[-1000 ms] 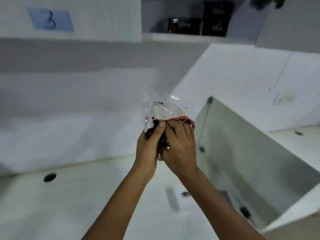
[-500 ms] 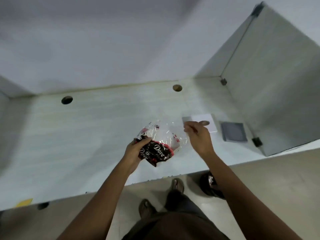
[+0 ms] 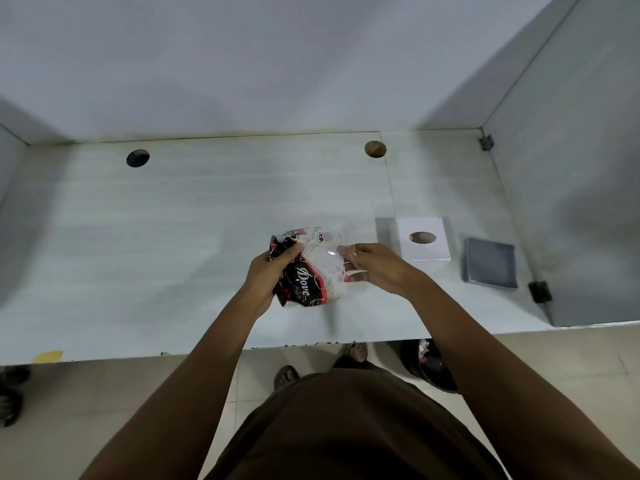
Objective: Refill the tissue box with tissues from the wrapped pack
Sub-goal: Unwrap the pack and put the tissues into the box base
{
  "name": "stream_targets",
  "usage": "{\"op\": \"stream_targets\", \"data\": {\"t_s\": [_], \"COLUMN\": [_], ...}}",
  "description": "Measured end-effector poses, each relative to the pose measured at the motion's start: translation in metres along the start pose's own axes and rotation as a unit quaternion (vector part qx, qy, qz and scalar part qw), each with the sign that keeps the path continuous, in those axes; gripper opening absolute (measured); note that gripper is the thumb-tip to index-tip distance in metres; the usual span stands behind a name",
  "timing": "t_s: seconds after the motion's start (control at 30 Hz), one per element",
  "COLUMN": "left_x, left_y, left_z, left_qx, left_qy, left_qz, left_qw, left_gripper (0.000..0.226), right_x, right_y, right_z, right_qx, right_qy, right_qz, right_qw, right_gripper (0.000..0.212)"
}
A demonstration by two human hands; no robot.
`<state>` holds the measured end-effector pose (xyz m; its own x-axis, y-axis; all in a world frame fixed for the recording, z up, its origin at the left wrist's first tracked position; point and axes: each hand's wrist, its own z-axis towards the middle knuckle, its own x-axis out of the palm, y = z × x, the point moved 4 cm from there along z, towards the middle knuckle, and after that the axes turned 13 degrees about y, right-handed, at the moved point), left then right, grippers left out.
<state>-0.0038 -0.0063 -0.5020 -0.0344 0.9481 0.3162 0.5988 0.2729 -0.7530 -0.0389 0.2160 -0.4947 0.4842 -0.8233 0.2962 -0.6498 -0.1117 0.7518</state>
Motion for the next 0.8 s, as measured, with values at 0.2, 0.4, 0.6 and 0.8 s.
{"op": "stream_targets", "data": {"t_s": [0.2,0.4,0.6,0.8], "left_x": [0.026,0.030,0.028,0.014], "left_y": [-0.002,0.002,-0.005,-0.019], "left_z": [0.016,0.022,0.021,0.031], "left_qx": [0.006,0.005,0.012,0.025], "left_qy": [-0.019,-0.071,-0.075,-0.063], "left_qz": [0.016,-0.012,-0.025,0.030], "left_qw": [1.000,0.997,0.997,0.997], "left_gripper": [0.051,0.043,0.034,0.044], "right_x": [-0.014,-0.022,-0.023,-0.013], "right_y": [0.005,0.005,0.002,0.011], "right_z": [0.011,0.025,0.035,0.040], "right_qx": [0.054,0.057,0.079,0.016], "right_qy": [0.041,0.073,0.080,0.024], "right_qz": [-0.051,-0.043,-0.022,0.074], "right_qw": [0.996,0.995,0.993,0.997], "right_gripper": [0.021,0.068,0.078,0.002]}}
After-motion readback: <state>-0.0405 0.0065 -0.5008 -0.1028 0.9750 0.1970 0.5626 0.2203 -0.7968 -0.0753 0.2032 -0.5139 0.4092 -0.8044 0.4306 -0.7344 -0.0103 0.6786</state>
